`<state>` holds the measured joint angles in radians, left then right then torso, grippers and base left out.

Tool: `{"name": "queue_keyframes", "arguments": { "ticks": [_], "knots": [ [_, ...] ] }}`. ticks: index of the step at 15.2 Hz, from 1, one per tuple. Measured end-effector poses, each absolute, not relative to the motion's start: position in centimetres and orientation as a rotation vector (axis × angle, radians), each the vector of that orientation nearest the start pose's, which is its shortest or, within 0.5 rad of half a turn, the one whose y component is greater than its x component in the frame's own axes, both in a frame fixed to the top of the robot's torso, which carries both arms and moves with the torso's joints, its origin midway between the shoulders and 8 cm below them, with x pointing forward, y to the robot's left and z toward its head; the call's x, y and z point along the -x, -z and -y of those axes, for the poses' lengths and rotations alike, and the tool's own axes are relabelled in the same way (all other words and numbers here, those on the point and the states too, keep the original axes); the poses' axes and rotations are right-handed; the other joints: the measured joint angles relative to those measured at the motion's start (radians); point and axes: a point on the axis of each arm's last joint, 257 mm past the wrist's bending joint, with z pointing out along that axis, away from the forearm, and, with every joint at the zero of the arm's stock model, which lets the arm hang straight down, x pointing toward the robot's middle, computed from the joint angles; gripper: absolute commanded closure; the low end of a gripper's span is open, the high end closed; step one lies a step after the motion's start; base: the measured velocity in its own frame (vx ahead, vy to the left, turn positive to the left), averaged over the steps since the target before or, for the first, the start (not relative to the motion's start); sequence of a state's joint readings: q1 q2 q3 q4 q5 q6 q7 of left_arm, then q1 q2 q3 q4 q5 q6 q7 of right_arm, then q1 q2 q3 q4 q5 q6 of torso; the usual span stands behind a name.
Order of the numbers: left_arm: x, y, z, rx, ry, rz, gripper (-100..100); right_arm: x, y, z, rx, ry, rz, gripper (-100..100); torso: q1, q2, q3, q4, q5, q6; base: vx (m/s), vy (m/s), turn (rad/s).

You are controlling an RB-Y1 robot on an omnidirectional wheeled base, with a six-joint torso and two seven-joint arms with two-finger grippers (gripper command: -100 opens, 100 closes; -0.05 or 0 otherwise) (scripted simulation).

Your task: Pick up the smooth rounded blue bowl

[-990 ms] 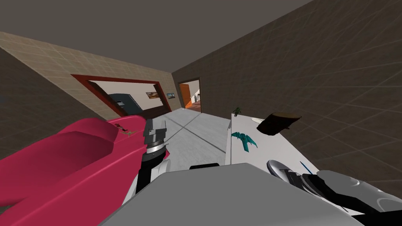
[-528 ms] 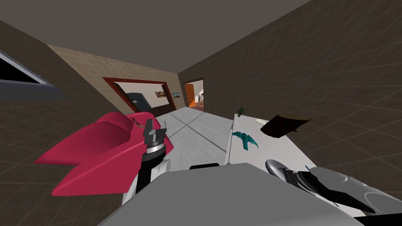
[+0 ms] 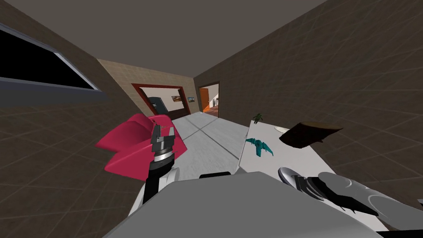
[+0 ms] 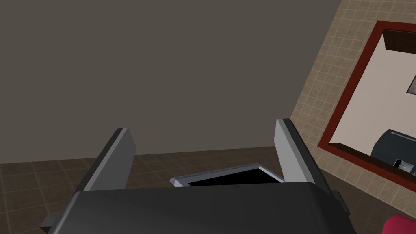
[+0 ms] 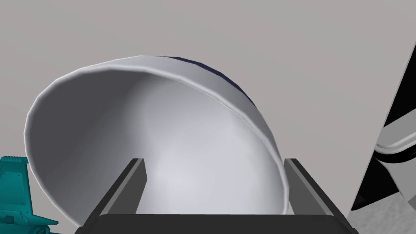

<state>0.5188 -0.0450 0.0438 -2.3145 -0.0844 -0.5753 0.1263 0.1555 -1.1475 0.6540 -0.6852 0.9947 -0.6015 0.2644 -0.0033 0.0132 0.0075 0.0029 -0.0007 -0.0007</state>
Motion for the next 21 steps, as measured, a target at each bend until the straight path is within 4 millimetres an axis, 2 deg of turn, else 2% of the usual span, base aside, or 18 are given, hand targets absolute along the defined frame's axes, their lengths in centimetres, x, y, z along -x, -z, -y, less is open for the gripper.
{"name": "queue_keyframes", "arguments": {
  "ticks": [2, 5, 7, 10, 12, 18, 21],
  "knots": [
    [-32.1, -4.7, -28.4, 0.598, 1.335, -0.536, 0, -11.4, 48.5, 65.2, 0.980, 0.192, -2.834, -100, 0.000, -0.003, -0.001, 0.000, 0.000, 0.002, -0.049, -0.012, -0.025],
    [-32.1, -4.7, -28.4, 0.597, 1.336, -0.536, 0, -11.8, 48.6, 65.2, 0.945, 0.198, -2.851, -100, 0.000, -0.002, -0.001, 0.000, 0.000, 0.000, -0.150, -0.017, 0.289],
    [-32.1, -4.7, -28.4, 0.598, 1.335, -0.536, 0, -12.0, 48.7, 65.2, 0.903, 0.200, -2.863, -100, 0.000, -0.003, -0.001, 0.000, 0.000, 0.002, -0.067, -0.008, -0.035],
    [-32.1, -4.7, -28.4, 0.597, 1.336, -0.536, 0, -12.6, 48.9, 65.2, 0.871, 0.208, -2.877, -100, 0.000, -0.002, -0.001, 0.000, 0.000, 0.000, -0.147, -0.018, 0.283],
    [-32.1, -4.7, -28.4, 0.598, 1.335, -0.536, 0, -12.8, 48.9, 65.1, 0.840, 0.209, -2.886, -100, 0.000, -0.003, -0.001, 0.000, 0.000, 0.002, -0.068, -0.001, -0.025],
    [-32.1, -4.7, -28.4, 0.597, 1.336, -0.536, 0, -13.9, 49.1, 65.1, 0.747, 0.227, -2.913, -100, 0.000, -0.002, -0.001, 0.000, 0.000, 0.000, -0.161, -0.001, 0.246],
    [-32.1, -4.7, -28.4, 0.598, 1.335, -0.536, 0, -14.4, 49.2, 65.1, 0.703, 0.234, -2.923, -100, 0.001, -0.002, -0.001, 0.000, 0.000, 0.002, -0.094, 0.007, 0.030]
  ]
}}
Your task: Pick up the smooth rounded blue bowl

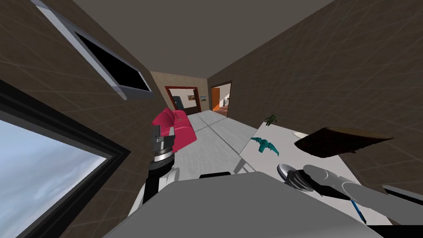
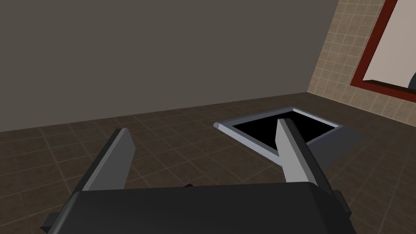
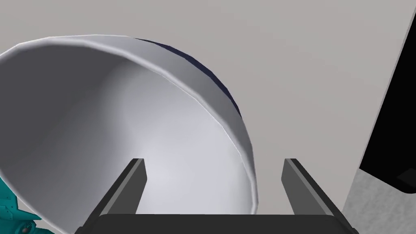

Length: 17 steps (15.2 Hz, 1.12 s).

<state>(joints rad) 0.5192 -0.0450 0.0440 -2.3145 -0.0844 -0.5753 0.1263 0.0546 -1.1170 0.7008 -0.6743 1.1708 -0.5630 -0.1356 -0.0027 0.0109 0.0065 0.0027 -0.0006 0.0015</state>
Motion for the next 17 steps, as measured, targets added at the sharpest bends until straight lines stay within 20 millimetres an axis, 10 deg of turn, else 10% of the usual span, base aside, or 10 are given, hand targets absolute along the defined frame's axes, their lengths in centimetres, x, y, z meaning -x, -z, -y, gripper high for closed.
{"name": "queue_keyframes", "arguments": {
  "ticks": [6, 7, 17],
  "knots": [
    [-32.1, -4.7, -28.4, 0.598, 1.335, -0.536, 0, -15.3, 49.3, 65.1, 0.598, 0.248, -2.942, -100, -0.002, -0.003, -0.002, -0.001, 0.000, 0.000, -0.104, 0.004, 0.128],
    [-32.1, -4.7, -28.4, 0.598, 1.335, -0.536, 0, -15.3, 49.3, 65.1, 0.588, 0.248, -2.943, 100, -0.002, -0.005, -0.003, -0.001, 0.000, 0.000, -0.011, -0.001, -0.002],
    [-32.1, -4.7, -28.4, 0.598, 1.335, -0.537, 0, -14.2, 49.2, 65.1, 0.628, 0.225, -2.936, 100, -0.003, -0.022, -0.012, -0.005, 0.001, -0.001, 0.109, -0.008, -0.142]
  ]
}}
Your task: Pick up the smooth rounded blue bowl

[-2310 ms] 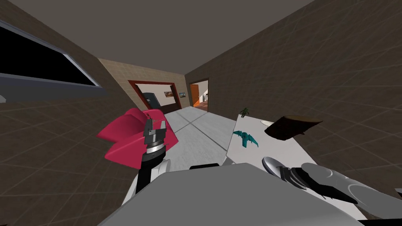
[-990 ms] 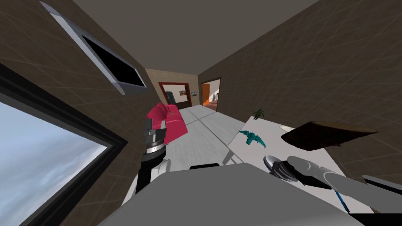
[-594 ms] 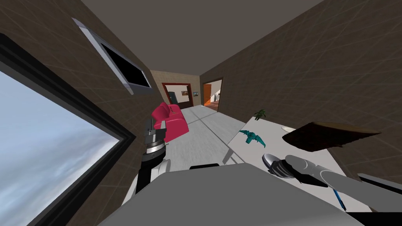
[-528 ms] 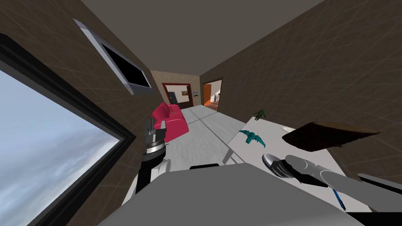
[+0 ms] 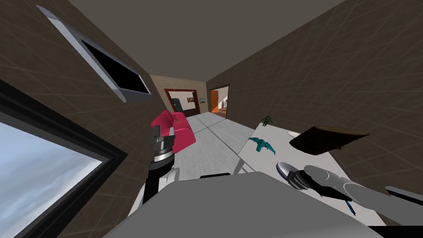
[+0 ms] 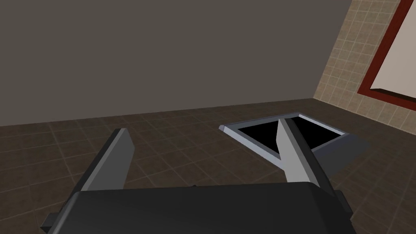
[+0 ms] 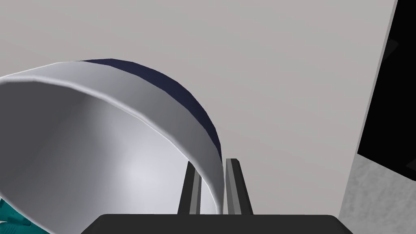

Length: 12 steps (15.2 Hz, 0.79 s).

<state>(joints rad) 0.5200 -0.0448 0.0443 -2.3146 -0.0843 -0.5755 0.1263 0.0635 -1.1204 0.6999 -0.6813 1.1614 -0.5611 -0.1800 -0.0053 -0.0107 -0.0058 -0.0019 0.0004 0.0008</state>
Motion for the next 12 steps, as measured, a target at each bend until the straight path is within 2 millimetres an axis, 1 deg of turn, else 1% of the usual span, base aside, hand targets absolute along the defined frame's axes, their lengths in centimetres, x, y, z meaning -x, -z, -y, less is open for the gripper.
{"name": "queue_keyframes", "arguments": {
  "ticks": [1, 3, 4, 5, 6, 8, 9, 10, 12],
  "knots": [
    [-32.1, -4.7, -28.4, 0.598, 1.334, -0.537, 0, -13.9, 49.1, 65.1, 0.637, 0.218, -2.933, 100, 0.000, -0.002, -0.001, 0.000, 0.000, 0.000, 0.167, 0.007, -0.180],
    [-32.1, -4.7, -28.4, 0.598, 1.335, -0.537, 0, -13.6, 49.0, 65.1, 0.675, 0.218, -2.927, 100, 0.002, 0.002, 0.001, 0.000, 0.000, -0.002, 0.060, 0.013, -0.004],
    [-32.1, -4.7, -28.4, 0.598, 1.335, -0.536, 0, -13.6, 49.0, 65.1, 0.695, 0.218, -2.923, 100, 0.002, 0.005, 0.003, 0.001, 0.001, -0.003, 0.127, -0.004, -0.250],
    [-32.1, -4.7, -28.4, 0.598, 1.335, -0.537, 0, -13.5, 49.0, 65.1, 0.698, 0.212, -2.917, 100, 0.002, 0.004, 0.002, 0.001, 0.001, 0.001, 0.209, 0.005, -0.387],
    [-32.1, -4.7, -28.4, 0.598, 1.334, -0.537, 0, -13.2, 49.0, 65.0, 0.709, 0.206, -2.914, 100, 0.002, 0.002, 0.001, 0.000, 0.002, 0.002, 0.161, 0.016, -0.210],
    [-32.1, -4.7, -28.4, 0.598, 1.335, -0.537, 0, -12.7, 48.9, 65.1, 0.756, 0.206, -2.909, 100, 0.003, 0.003, 0.002, 0.001, 0.002, -0.003, 0.056, 0.010, 0.018],
    [-32.1, -4.7, -28.4, 0.598, 1.335, -0.536, 0, -12.7, 48.9, 65.1, 0.775, 0.206, -2.904, 100, 0.003, 0.006, 0.003, 0.002, 0.002, -0.003, 0.111, 0.011, -0.240],
    [-32.1, -4.7, -28.4, 0.598, 1.335, -0.537, 0, -12.7, 48.8, 65.1, 0.777, 0.202, -2.896, 100, 0.003, 0.005, 0.003, 0.001, 0.002, 0.000, 0.177, 0.011, -0.344],
    [-32.1, -4.7, -28.4, 0.598, 1.335, -0.537, 0, -12.2, 48.7, 65.3, 0.808, 0.197, -2.889, 100, 0.004, 0.002, 0.001, 0.000, 0.003, -0.001, 0.123, 0.016, -0.111]
  ]
}}
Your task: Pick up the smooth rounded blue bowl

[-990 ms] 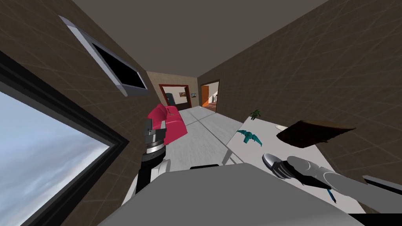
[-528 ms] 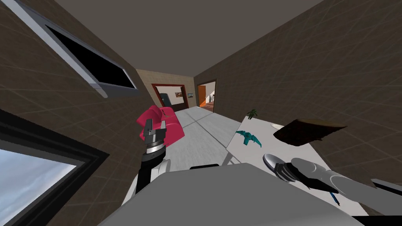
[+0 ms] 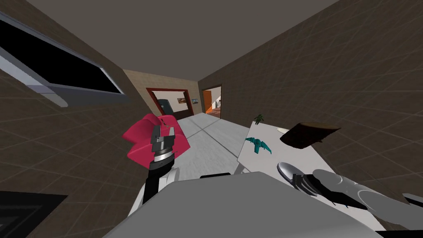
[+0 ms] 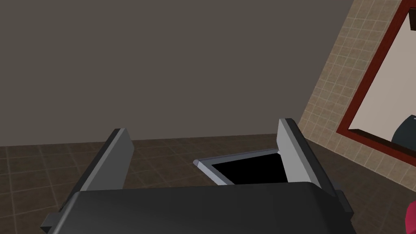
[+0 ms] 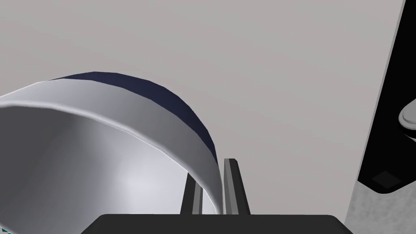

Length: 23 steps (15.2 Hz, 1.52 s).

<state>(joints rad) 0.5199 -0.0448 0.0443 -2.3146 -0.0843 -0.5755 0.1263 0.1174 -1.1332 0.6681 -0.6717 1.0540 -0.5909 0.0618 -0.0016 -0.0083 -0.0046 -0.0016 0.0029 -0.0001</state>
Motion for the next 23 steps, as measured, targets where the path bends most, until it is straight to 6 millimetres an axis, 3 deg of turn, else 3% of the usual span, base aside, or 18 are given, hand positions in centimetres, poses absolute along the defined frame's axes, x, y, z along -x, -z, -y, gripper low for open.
{"name": "queue_keyframes", "arguments": {
  "ticks": [23],
  "knots": [
    [-32.1, -4.7, -28.4, 0.598, 1.335, -0.537, 0, -8.7, 47.4, 65.4, 1.183, 0.174, -2.729, 100, 0.002, 0.001, 0.001, 0.001, 0.001, 0.000, 0.131, 0.032, -0.170]
  ]
}}
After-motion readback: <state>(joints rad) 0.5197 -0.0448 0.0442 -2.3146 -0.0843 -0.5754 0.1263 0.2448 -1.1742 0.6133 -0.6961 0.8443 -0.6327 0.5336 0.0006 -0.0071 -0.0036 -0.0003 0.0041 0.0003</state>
